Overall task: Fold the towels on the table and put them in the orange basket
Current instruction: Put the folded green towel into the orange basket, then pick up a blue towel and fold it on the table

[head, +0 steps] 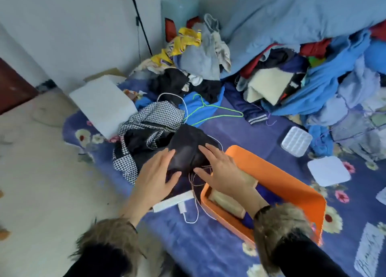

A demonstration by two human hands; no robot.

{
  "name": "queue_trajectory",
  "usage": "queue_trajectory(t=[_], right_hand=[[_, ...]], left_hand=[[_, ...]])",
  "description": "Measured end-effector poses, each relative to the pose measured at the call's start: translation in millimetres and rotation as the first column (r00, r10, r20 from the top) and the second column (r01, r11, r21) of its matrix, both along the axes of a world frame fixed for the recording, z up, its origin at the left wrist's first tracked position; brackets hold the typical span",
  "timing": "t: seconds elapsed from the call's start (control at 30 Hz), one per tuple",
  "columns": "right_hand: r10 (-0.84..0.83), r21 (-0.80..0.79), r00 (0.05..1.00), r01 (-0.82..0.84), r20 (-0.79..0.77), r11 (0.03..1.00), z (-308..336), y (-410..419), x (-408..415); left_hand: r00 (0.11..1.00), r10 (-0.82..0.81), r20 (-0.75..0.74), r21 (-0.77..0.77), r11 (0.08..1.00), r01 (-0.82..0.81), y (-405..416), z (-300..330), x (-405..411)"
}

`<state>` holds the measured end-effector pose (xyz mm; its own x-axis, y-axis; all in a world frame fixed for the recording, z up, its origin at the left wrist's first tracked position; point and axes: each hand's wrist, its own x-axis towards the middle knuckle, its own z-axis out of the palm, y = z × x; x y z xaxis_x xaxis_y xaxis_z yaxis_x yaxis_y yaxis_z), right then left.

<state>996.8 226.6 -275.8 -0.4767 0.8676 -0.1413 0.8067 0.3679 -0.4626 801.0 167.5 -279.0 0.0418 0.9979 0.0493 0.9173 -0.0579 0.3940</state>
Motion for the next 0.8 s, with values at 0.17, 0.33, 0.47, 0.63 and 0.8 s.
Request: queue_trajectory(t=[0.17,0.33,0.47,0.63,0.8], right_hand=[[0.232,0.119,0.972,-0.235,0.041,0.965,42,-29,-114],[0.429,0.239,0.903,-0.424,0.031,0.874,73,-80,-250],[0.584,0.285,0.811,-0.563,0.012,0.776,85,-136,-360],[0.72,0.272,0.694,-0.695,0.013,0.666,78,-203,-470],[0.791,0.258,0.609,-0.775,0.058,0.577,68,-231,-560]], left_hand=[[0.967,0.248,-0.058,0.079,0.967,-0.243,-72,45,-105],[0.884,0.455,-0.103,0.14,0.887,-0.44,-170,75,-210],[0.776,0.622,-0.101,0.15,0.781,-0.606,-256,78,-290],[0.606,0.791,-0.084,0.141,0.612,-0.778,-345,72,-371],[0.505,0.859,-0.091,0.094,0.512,-0.854,-386,62,-435]])
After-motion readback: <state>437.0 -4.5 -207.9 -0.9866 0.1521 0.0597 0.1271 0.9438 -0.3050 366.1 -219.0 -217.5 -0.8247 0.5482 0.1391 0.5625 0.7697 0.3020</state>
